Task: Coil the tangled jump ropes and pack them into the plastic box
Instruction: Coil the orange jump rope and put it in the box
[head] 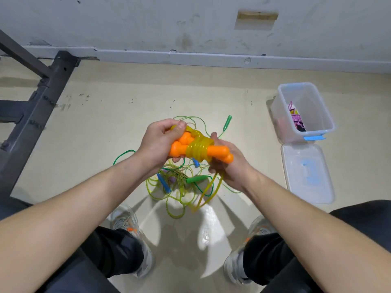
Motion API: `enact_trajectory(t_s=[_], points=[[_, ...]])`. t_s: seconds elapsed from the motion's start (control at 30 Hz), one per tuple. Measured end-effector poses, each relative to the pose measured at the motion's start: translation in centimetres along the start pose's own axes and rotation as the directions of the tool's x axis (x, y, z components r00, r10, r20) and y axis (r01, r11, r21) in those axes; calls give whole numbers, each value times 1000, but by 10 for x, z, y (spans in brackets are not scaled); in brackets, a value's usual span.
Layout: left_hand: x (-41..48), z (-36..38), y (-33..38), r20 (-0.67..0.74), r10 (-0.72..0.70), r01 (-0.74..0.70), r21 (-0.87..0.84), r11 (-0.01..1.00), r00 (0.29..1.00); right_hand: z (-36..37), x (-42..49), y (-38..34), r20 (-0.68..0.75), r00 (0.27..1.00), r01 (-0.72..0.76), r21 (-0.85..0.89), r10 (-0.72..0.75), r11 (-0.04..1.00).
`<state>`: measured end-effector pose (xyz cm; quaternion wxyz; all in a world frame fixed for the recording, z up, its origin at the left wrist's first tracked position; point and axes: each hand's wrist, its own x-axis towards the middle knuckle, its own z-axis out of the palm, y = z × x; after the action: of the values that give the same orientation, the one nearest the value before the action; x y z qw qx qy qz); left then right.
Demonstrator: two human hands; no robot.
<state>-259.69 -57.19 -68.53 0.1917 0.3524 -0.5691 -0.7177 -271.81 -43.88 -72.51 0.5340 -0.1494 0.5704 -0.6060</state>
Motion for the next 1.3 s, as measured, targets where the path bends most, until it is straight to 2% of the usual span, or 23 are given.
enact_trajectory(t_s=[0.1, 0.17, 0.2, 0.27, 0.3, 0.37, 0.4, 0.47, 0.5, 0.57, 0.63, 0.73, 0.77, 0.87, 0.93, 0.97, 1.0, 1.07, 1.17, 1.23, 1.3], points=[[4, -1, -6, -142, -55, 46, -65, 997, 988, 9, -5, 13, -57, 995, -86, -34, 84, 996], [7, -2, -10, -244, -29, 20, -38, 999, 969, 17, -10, 20, -117, 993, -56, -197, 33, 979], [8, -3, -12, -294, 15, -12, 13, 1000, 956, 22, -14, 22, -137, 990, -9, -345, -41, 939], [12, -6, -15, -348, 184, -100, 246, 964, 919, 31, -23, 20, -76, 983, 78, -651, -167, 755], [13, -8, -16, -346, 273, -133, 378, 916, 897, 34, -26, 18, -9, 987, 94, -772, -159, 629], [13, -10, -20, -313, 364, -142, 555, 820, 877, 39, -31, 8, 126, 989, 143, -931, -71, 336], [13, -12, -21, -279, 387, -147, 614, 776, 879, 39, -34, 2, 151, 987, 158, -957, -46, 242], [12, -12, -25, -199, 399, -171, 673, 719, 895, 34, -36, -15, 119, 990, 129, -981, -79, 142], [12, -11, -26, -184, 380, -171, 663, 729, 907, 29, -36, -25, 118, 985, 128, -989, -125, 77], [11, -8, -23, -172, 336, -166, 614, 772, 926, 17, -32, -42, 216, 959, 200, -975, -183, -101], [9, -6, -18, -126, 323, -176, 630, 756, 938, 7, -30, -58, 307, 931, 282, -948, -199, -146], [12, -8, -13, -51, 231, -156, 595, 788, 972, -4, -25, -64, 321, 910, 319, -946, -262, -52], [12, -9, -12, -18, 183, -141, 562, 815, 983, -7, -23, -65, 297, 921, 318, -947, -253, 45], [10, -8, -10, 111, 48, -89, 395, 914, 993, -21, -13, -62, 208, 955, 289, -813, -211, 505], [7, -6, -8, 137, -11, -21, 225, 974, 990, -25, -10, -53, 191, 969, 238, -560, -156, 794], [6, -5, -7, 125, -34, 15, 147, 989, 992, -25, -9, -45, 198, 971, 202, -385, -133, 900], [5, -4, -6, 106, -53, 44, 82, 996, 993, -22, -9, -37, 200, 973, 154, -211, -111, 965], [6, -5, -4, 44, -85, 85, -7, 996, 995, -14, -8, -20, 162, 986, 39, 43, -45, 998], [12, -11, -2, -73, -75, 69, -77, 995, 995, -1, -12, -4, 71, 995, -81, 217, 67, 973], [15, -13, -4, -143, -33, 26, -46, 999, 989, 8, -17, 1, -19, 996, -80, 200, 86, 976], [15, -13, -9, -219, 9, -8, 7, 1000, 976, 19, -23, 4, -149, 989, -12, -3, 11, 1000]])
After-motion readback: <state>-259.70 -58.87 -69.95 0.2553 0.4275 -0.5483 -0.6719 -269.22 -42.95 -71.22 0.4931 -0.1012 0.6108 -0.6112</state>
